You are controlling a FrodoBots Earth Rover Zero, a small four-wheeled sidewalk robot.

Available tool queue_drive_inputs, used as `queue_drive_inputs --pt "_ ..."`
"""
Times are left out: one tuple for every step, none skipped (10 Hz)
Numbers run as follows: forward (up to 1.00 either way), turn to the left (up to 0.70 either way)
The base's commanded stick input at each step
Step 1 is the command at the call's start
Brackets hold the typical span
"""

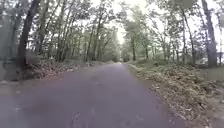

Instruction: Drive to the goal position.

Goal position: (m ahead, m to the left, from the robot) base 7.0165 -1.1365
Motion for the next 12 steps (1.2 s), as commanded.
queue_drive_inputs --pt "0.70 -0.11" --pt "0.70 -0.07" --pt "0.70 -0.03" --pt "0.70 0.00" --pt "0.70 -0.02" --pt "0.70 -0.11" --pt "0.70 -0.14" --pt "0.70 -0.14" --pt "0.70 -0.12" --pt "0.70 -0.10" --pt "0.70 -0.07" --pt "0.70 -0.05"
